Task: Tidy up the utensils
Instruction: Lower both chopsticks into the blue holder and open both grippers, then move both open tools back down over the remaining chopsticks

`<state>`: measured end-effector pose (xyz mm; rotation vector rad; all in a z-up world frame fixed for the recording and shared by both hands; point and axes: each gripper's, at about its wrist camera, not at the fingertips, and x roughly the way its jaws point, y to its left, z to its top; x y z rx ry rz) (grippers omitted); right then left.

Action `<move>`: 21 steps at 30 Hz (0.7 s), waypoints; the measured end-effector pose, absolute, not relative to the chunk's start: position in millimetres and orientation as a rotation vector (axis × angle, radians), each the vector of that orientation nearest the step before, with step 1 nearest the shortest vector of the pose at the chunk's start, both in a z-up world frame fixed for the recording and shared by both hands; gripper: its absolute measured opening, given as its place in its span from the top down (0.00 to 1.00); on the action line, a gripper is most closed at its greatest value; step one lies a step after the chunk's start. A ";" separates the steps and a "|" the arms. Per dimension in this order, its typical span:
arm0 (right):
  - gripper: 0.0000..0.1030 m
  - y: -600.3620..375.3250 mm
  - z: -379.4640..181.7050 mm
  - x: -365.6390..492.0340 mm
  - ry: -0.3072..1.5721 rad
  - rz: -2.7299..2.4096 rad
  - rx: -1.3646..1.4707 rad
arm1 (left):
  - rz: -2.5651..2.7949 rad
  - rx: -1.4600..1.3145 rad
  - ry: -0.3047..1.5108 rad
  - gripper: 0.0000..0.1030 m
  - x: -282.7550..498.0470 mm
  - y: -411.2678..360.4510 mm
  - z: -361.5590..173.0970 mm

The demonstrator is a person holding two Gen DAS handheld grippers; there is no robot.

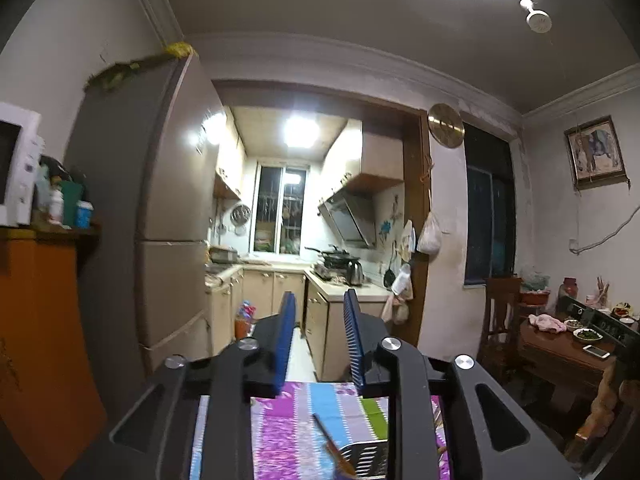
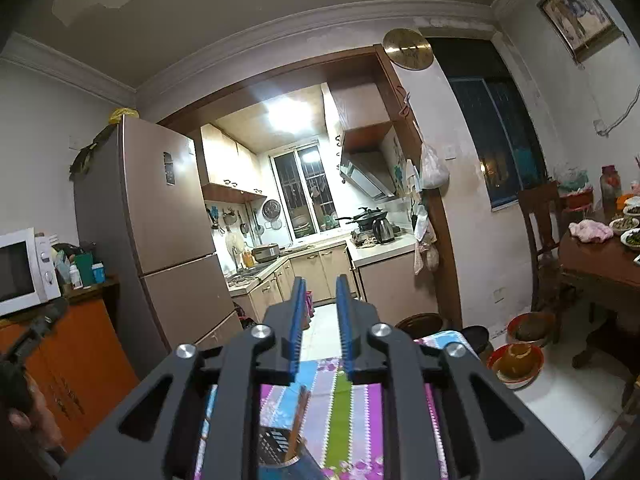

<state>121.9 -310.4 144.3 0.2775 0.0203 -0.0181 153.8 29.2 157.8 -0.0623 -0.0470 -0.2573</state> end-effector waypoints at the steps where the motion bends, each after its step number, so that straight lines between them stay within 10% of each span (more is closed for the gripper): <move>1: 0.79 -311.2 143.3 117.1 0.025 -0.021 0.266 | -0.250 -0.048 -0.058 0.75 142.3 35.4 157.0; 21: 0.56 -338.6 44.3 -32.9 0.204 -0.138 0.127 | -0.011 0.321 0.104 0.61 6.1 115.5 18.5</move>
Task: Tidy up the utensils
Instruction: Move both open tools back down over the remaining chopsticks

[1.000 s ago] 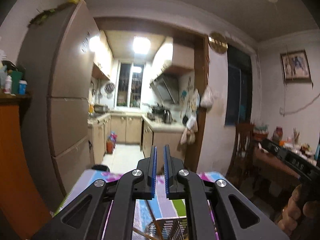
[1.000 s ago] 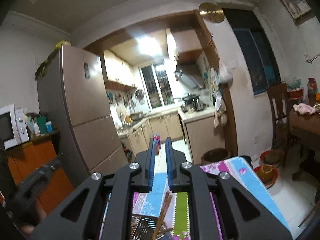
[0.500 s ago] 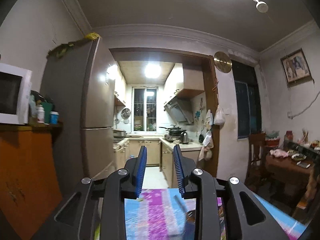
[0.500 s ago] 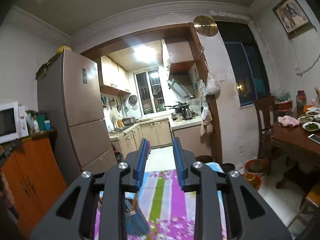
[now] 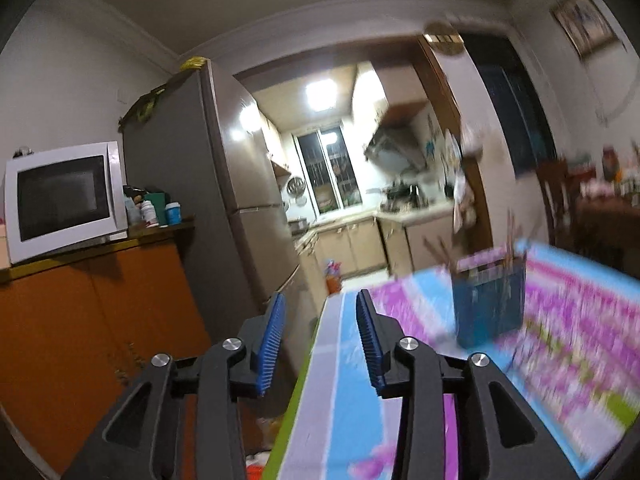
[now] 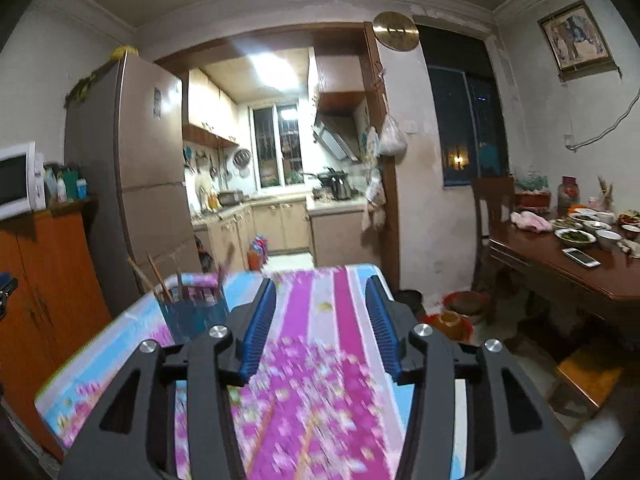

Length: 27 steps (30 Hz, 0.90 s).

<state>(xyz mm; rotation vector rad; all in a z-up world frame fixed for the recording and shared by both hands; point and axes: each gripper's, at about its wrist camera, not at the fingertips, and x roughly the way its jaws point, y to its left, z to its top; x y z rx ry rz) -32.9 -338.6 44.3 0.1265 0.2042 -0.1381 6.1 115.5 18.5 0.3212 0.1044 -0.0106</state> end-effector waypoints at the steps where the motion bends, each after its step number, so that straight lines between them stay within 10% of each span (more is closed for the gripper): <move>1: 0.56 -337.4 38.4 -38.2 0.217 -0.141 0.124 | -0.014 0.340 0.120 0.61 2.3 115.3 8.6; 27: 0.60 -200.1 -136.1 -98.8 0.511 -0.038 -0.068 | -0.080 0.268 0.439 0.59 -81.5 108.1 -162.7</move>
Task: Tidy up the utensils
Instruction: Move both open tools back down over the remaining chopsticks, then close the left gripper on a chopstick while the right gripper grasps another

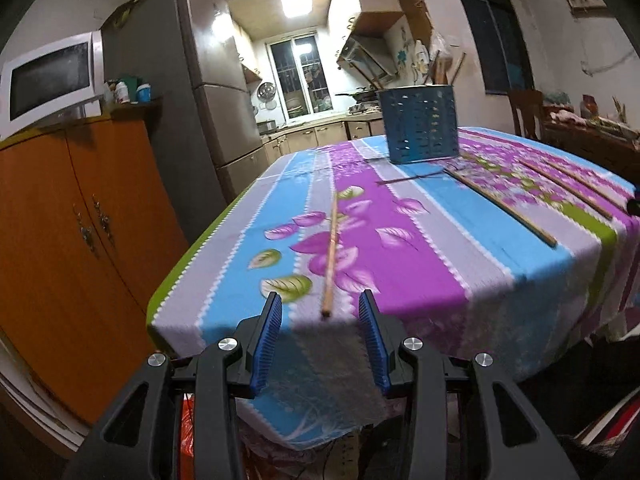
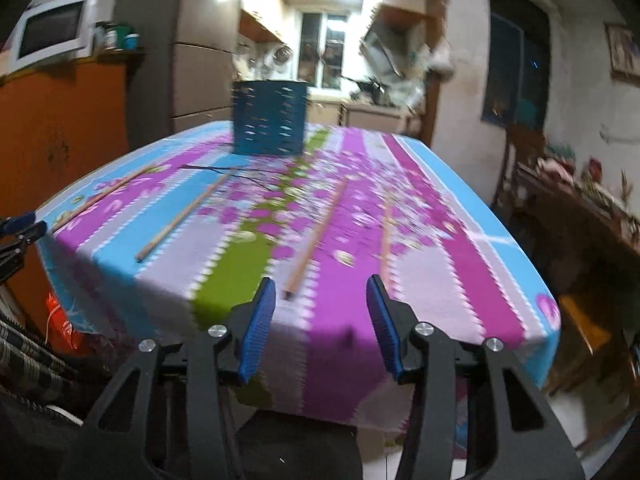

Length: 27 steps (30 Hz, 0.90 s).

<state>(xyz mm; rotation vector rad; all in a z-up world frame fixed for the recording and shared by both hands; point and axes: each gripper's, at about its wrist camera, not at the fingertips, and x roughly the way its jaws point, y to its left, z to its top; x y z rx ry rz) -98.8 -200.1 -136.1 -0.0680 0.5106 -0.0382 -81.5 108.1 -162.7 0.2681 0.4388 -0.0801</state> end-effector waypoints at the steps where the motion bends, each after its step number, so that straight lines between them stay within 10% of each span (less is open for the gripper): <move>1: 0.64 -195.3 -138.0 -96.3 0.508 -0.035 -0.076 | -0.076 0.276 0.433 0.59 -83.0 105.7 -165.5; 20: 0.92 -198.9 -153.6 -71.5 0.549 -0.122 0.006 | -0.093 0.246 0.421 0.60 -65.0 108.8 -172.6; 27: 0.93 -197.3 -154.6 -72.4 0.542 -0.131 0.011 | -0.133 0.191 0.432 0.75 -60.7 117.8 -177.0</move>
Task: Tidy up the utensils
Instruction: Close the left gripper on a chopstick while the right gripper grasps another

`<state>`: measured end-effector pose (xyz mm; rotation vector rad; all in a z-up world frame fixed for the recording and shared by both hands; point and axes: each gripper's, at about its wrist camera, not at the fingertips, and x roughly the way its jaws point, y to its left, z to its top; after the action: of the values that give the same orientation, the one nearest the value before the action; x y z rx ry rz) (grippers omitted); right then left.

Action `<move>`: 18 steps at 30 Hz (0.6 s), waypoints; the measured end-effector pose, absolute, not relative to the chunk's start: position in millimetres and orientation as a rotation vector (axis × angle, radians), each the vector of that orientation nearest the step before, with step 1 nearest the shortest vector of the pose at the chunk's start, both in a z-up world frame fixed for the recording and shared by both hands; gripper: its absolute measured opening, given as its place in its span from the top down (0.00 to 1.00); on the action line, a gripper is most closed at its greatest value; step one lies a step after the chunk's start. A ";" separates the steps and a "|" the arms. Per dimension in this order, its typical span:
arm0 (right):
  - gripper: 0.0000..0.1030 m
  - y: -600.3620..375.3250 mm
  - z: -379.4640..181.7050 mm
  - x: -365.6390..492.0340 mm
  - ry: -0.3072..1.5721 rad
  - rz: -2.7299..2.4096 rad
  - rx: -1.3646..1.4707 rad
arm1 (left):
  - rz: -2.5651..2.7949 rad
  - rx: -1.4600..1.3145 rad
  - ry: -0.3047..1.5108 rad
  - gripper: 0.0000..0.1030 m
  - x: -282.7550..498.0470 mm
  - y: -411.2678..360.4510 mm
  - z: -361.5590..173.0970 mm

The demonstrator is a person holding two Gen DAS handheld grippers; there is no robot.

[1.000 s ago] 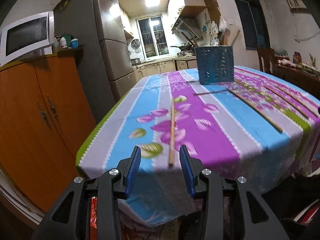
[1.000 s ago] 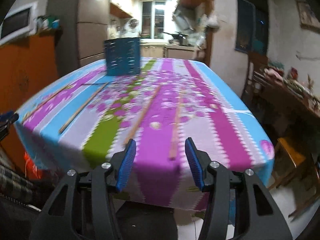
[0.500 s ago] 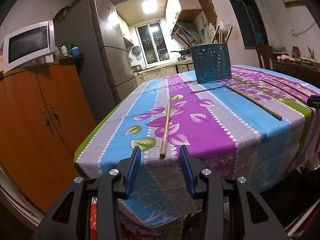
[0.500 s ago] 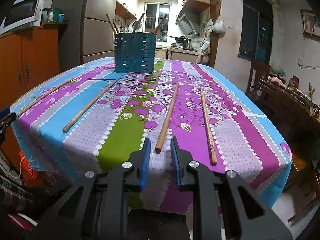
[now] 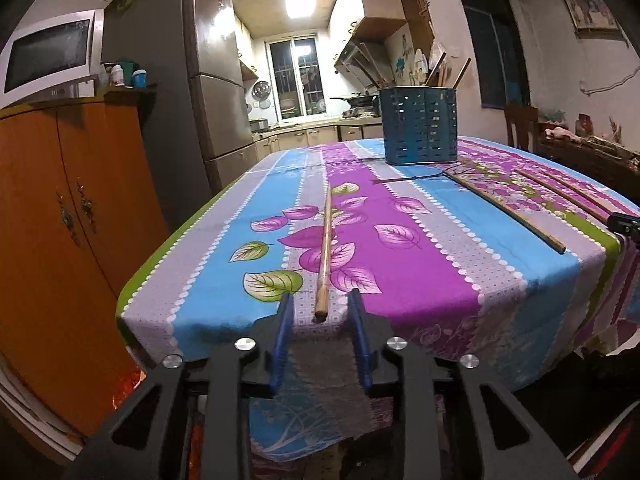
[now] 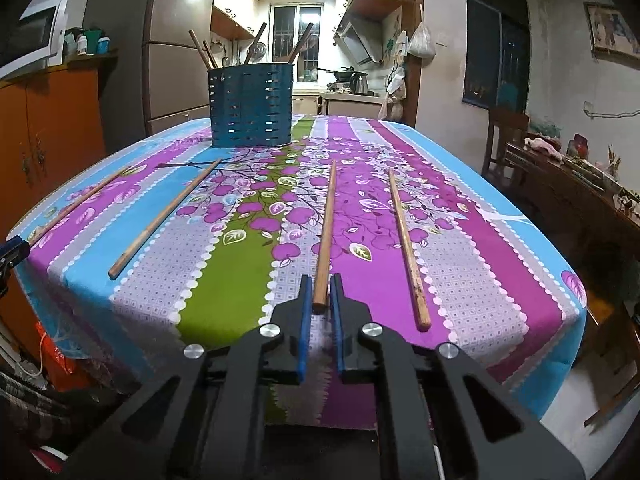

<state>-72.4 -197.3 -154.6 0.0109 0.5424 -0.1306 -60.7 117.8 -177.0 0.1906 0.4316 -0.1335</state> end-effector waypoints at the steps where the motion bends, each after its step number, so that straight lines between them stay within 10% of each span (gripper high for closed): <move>1: 0.94 -196.8 -154.7 -72.5 0.541 -0.132 0.011 | -0.141 0.193 0.427 0.78 -60.3 117.6 -177.7; 18: 0.94 -190.9 -158.1 -75.5 0.511 -0.178 -0.006 | -0.206 0.158 0.400 0.89 -54.3 124.0 -182.9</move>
<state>-75.5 -190.9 -158.1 -0.0056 0.5112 -0.1782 -54.3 124.0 -182.9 0.1580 0.3996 -0.2056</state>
